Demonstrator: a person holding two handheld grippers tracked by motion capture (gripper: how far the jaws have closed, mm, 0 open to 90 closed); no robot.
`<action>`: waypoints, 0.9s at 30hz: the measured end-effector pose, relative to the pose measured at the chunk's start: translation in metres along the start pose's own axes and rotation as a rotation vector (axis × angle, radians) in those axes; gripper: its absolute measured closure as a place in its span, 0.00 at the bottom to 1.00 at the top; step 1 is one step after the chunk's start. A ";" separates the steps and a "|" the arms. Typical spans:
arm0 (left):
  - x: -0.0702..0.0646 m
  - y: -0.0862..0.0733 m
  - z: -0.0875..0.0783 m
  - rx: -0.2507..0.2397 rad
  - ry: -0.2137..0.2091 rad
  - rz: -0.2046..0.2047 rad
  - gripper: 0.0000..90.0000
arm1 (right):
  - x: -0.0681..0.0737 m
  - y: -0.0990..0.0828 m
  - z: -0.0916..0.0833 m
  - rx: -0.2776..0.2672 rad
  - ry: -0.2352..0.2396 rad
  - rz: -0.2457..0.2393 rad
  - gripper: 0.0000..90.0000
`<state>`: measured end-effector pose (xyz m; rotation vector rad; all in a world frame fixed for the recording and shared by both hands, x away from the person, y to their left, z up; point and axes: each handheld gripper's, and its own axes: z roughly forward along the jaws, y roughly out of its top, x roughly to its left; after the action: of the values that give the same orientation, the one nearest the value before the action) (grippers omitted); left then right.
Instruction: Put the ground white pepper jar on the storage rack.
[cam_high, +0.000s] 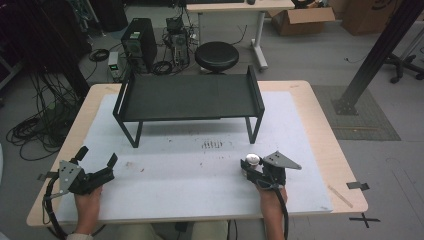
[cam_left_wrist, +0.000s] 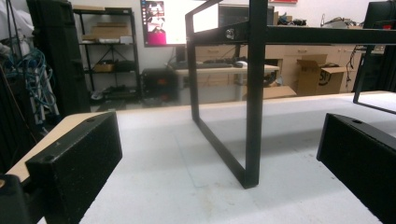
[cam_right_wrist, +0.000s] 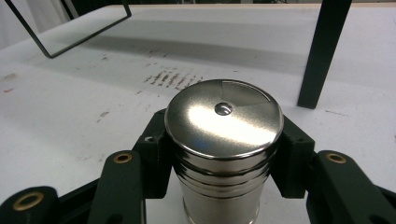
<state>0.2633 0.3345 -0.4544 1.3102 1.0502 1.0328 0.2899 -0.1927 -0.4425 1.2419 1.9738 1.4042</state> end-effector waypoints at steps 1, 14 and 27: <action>0.000 0.000 0.000 0.000 0.000 0.000 0.00 | 0.000 0.000 0.000 -0.004 0.002 0.003 0.54; 0.000 0.000 0.000 -0.001 0.000 0.000 0.00 | 0.008 0.013 -0.005 -0.025 0.021 -0.036 0.54; 0.000 0.000 0.000 0.000 0.001 0.000 0.00 | 0.017 0.034 -0.007 -0.049 0.047 -0.071 0.54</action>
<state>0.2633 0.3345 -0.4544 1.3102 1.0507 1.0331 0.2899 -0.1791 -0.4061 1.1158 1.9819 1.4504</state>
